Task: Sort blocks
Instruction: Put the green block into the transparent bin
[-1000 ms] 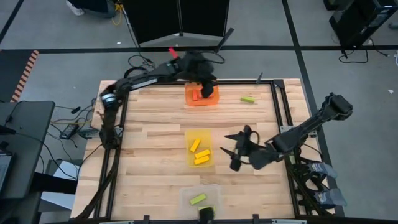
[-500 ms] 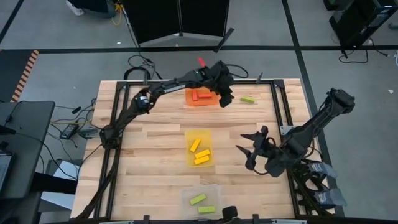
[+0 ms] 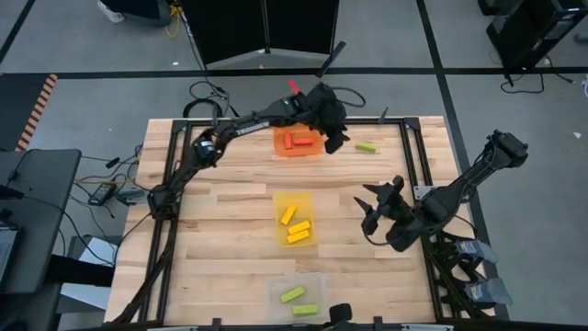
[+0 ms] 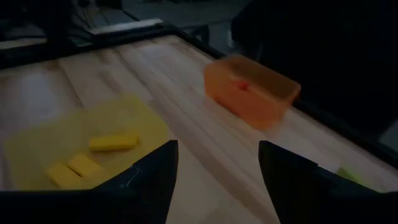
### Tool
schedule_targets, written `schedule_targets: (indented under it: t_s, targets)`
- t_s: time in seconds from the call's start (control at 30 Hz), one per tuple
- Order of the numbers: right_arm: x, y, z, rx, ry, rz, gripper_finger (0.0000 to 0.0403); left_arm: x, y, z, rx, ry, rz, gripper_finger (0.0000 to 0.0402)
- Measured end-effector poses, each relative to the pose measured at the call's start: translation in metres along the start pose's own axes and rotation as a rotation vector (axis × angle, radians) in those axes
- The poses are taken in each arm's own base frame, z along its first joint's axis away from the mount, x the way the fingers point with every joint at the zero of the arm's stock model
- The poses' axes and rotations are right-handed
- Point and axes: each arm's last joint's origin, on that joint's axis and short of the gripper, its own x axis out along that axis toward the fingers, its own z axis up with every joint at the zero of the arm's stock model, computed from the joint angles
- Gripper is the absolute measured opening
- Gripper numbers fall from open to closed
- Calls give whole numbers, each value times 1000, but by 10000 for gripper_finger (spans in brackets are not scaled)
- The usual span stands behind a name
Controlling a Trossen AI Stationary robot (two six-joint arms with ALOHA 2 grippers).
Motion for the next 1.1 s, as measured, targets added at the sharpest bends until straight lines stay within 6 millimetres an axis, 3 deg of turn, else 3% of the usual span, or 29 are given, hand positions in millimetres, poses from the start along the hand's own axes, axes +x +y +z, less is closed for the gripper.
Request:
schedule_targets:
  t_s: [0.37,0.53,0.67,0.8,1.1]
  targets:
    - [35,-21,6,42,169,-122,221,-95,11,39,61,-70,37,169]
    - [49,-31,10,42,217,-171,219,-121,20,33,50,-63,37,154]
    - [59,-41,13,52,235,-229,219,-142,25,16,40,-91,63,148]
    - [70,-55,15,78,306,-274,218,-157,20,-20,-2,-140,57,146]
    - [101,-92,25,109,439,-289,218,-206,-30,-103,-71,-452,2,146]
